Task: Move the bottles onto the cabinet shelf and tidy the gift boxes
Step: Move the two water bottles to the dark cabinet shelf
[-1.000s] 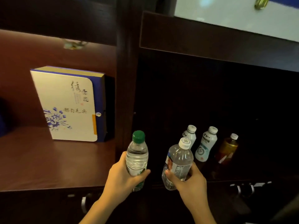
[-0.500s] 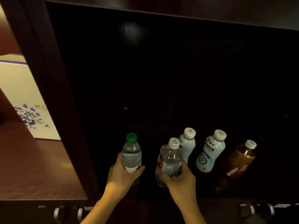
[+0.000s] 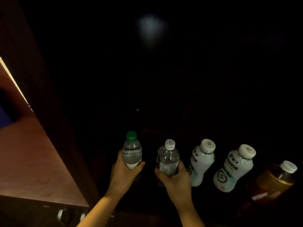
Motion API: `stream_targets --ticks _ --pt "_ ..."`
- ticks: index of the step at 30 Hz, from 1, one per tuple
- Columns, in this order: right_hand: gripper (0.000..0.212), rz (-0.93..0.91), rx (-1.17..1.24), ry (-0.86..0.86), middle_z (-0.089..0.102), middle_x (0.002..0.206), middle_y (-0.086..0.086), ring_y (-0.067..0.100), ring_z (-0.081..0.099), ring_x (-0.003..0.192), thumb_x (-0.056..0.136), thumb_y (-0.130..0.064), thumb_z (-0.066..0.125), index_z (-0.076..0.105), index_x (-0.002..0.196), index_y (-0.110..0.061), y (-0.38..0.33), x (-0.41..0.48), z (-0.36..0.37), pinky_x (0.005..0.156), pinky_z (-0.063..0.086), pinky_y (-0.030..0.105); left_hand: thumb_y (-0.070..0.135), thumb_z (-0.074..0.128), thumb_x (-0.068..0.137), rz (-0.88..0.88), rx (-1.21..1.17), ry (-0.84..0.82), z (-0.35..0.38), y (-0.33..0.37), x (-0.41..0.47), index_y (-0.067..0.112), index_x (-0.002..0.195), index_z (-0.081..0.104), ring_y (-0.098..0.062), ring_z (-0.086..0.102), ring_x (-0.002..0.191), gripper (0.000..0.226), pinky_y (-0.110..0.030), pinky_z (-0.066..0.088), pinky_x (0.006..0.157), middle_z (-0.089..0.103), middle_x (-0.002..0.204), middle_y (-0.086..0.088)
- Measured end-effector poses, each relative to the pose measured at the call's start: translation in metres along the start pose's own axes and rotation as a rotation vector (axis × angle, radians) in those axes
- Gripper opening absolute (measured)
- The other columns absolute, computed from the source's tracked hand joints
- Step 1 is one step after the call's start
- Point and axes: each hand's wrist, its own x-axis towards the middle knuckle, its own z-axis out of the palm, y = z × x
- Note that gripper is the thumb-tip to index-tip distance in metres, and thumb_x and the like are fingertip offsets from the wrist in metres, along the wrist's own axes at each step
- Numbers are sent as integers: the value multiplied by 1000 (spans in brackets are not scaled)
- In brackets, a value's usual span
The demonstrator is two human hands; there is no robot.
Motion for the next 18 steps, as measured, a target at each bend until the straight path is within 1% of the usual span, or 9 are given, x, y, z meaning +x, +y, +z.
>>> stream_targets --ticks 1,2,4,6,7,9,10,14,18 --pt "64 5 -3 0 73 105 -13 3 70 97 66 -42 87 59 122 -31 2 2 2 83 59 33 23 90 68 -5 1 8 1 -1 1 44 104 51 12 63 91 57 -2 46 67 70 95 18" --pt "63 11 -5 4 73 104 -13 4 70 96 66 -43 86 59 121 -31 4 3 3 82 60 34 22 90 68 -7 2 13 2 -2 3 44 104 51 12 64 91 57 -3 46 67 70 94 15" --pt "64 17 -16 14 73 103 -13 3 70 95 64 -45 86 59 120 -31 6 7 5 81 60 34 23 90 68 -5 -4 9 3 -4 5 45 104 51 11 64 92 57 -3 47 67 70 96 19" --pt "65 16 -26 15 72 104 -14 1 69 95 65 -42 88 58 121 -30 7 10 6 81 60 33 23 90 68 1 -7 1 3 -5 6 44 105 51 10 64 93 57 -3 47 68 66 102 29" --pt "66 15 -26 13 72 105 -14 1 69 96 66 -40 88 58 123 -29 8 11 7 82 59 31 23 90 68 1 -9 -1 3 -6 6 43 105 52 9 64 93 57 -4 48 68 67 102 28" --pt "67 12 -29 13 71 107 -14 -1 68 97 67 -36 89 57 125 -29 10 12 6 83 59 29 21 90 68 -11 -16 2 4 -8 6 41 106 53 8 65 93 57 -5 48 68 70 99 15" --pt "66 10 -33 14 71 106 -15 -2 67 97 67 -36 89 56 125 -29 10 12 6 82 58 27 20 90 68 -17 -19 3 4 -9 6 40 107 54 7 65 93 57 -5 49 69 70 98 12" --pt "66 0 -51 10 69 106 -18 -9 64 97 68 -34 89 54 123 -34 9 12 6 77 52 10 18 89 69 -29 -24 4 4 -11 4 46 106 51 12 63 94 60 -3 47 68 69 98 16" --pt "69 3 -49 -4 67 109 -19 -12 62 99 68 -33 89 52 126 -33 8 12 5 77 50 7 20 89 70 -44 -25 3 4 -10 2 46 108 49 16 60 95 61 -2 46 69 67 102 14"
